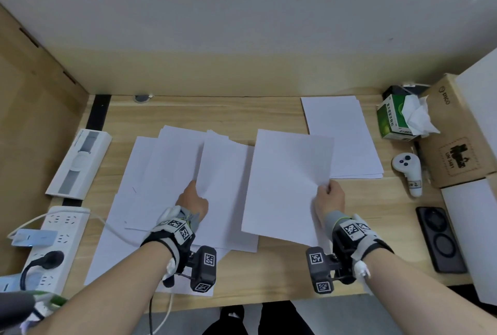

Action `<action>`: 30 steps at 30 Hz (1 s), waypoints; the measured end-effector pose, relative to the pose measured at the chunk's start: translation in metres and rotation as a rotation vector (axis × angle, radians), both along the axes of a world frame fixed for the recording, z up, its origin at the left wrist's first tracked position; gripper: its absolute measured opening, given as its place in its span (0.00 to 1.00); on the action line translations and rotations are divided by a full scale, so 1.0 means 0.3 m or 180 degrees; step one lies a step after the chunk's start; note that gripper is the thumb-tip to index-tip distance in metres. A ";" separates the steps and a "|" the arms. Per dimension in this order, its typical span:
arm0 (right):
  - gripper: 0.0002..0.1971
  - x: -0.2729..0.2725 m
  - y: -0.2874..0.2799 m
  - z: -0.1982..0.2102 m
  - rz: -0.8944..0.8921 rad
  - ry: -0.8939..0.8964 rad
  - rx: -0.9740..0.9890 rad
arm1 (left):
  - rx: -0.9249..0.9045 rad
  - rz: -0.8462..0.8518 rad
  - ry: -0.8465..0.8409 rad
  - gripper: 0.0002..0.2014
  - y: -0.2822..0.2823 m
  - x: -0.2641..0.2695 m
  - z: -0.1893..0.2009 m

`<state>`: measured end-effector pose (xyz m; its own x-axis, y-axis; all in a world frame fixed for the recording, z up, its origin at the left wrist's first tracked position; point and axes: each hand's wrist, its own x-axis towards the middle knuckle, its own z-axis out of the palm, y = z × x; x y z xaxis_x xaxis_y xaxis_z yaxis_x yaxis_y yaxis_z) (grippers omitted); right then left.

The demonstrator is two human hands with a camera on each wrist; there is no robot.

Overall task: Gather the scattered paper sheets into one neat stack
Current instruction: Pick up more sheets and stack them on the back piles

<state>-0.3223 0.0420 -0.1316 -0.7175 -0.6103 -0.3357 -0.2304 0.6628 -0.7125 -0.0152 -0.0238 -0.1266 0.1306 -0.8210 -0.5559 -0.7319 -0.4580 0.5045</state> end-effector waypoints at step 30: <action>0.12 0.031 -0.328 0.208 0.0863 -0.1604 -0.0384 | -0.0557 0.0309 0.2012 0.10 -0.189 -0.175 0.250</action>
<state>-0.3129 -0.0564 -0.0691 -0.3003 -0.8050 -0.5117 0.0065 0.5347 -0.8450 -0.0676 -0.0804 -0.0516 -0.0991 -0.9070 -0.4092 -0.2300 -0.3792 0.8963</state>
